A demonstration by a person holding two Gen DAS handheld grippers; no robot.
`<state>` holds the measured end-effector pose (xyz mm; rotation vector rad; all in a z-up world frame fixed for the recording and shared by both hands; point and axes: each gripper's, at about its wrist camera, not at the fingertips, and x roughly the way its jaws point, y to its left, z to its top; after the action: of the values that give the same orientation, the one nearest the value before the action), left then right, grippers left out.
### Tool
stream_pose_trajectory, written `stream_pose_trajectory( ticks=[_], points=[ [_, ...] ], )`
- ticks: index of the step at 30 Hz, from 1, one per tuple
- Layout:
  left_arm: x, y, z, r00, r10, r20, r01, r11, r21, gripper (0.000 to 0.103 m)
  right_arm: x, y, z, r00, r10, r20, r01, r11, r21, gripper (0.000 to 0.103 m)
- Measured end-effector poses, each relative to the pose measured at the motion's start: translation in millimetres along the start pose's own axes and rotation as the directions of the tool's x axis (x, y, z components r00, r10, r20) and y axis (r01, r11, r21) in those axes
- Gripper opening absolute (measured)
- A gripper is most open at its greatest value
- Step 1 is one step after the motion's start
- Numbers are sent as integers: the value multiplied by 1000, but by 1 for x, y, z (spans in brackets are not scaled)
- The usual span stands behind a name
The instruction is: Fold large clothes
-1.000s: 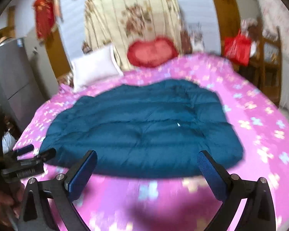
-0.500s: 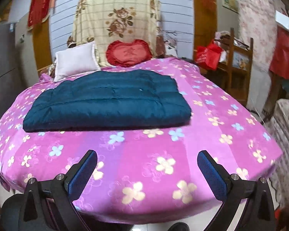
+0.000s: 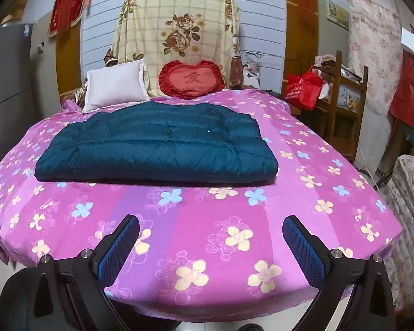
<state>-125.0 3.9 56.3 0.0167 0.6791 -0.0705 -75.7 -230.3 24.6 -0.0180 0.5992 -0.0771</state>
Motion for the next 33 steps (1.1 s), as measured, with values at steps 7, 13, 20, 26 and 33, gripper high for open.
stream_pose_trajectory(
  ticks=[7,13,20,26,33],
  points=[
    [2,0,-1,1000,-4,-6,4,1000,-1,102,-3,-1,0,1000,10,11,-10,1000,8,103],
    [3,0,-2,1000,-1,-7,1,1000,-7,102,-3,1,-1,1000,12,13,-12,1000,2,103],
    [6,5,-4,1000,0,-11,0,1000,-14,102,-2,1,-1,1000,12,15,-12,1000,1,103],
    [10,11,-4,1000,-3,-21,2,1000,-23,102,-2,1,-1,1000,13,16,-13,1000,0,103],
    [10,12,-5,1000,0,-22,-1,1000,-21,102,-2,1,-1,1000,14,18,-14,1000,-2,103]
  ],
)
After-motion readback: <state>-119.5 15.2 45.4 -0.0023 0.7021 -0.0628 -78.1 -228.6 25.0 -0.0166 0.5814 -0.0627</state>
